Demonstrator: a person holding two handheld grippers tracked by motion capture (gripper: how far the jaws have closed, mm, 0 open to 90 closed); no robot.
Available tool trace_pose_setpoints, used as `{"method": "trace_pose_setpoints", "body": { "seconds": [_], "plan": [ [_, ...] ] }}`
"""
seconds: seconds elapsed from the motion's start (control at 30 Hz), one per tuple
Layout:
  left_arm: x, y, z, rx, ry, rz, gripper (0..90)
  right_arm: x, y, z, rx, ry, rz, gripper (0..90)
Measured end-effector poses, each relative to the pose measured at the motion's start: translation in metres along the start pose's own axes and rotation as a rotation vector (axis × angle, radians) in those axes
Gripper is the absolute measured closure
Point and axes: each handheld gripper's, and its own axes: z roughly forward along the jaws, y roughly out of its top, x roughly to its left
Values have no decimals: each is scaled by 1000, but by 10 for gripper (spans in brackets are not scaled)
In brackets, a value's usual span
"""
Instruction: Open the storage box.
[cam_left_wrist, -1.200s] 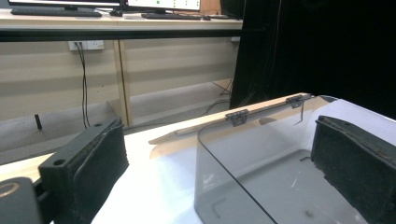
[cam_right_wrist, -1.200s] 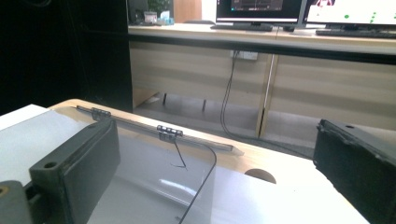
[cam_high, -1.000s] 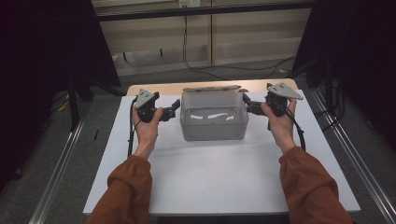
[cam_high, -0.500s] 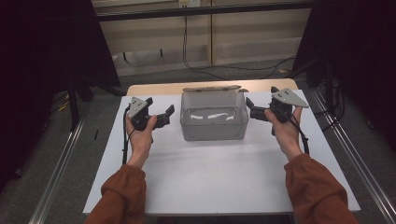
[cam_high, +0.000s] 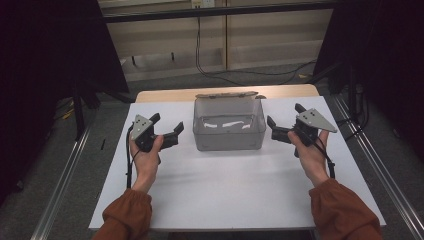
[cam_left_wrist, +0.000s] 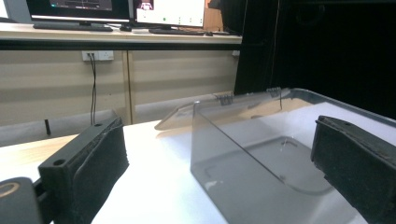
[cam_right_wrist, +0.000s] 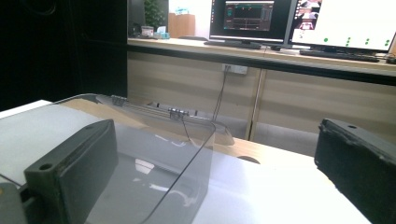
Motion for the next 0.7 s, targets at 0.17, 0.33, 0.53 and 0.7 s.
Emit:
{"method": "trace_pose_setpoints", "body": {
  "seconds": [0.17,0.33,0.53,0.7],
  "plan": [
    [-6,-7,-12,-7,10,4,34,1,-7,-11,-3,-9,10,0],
    [-11,-16,-25,3,14,2,34,1,-16,-23,3,-19,9,0],
    [-13,-24,-37,12,23,-10,34,4,-27,-37,9,-8,6,0],
    [-13,-28,-50,-1,29,-33,34,5,-33,-51,5,-16,-3,0]
  ]
}}
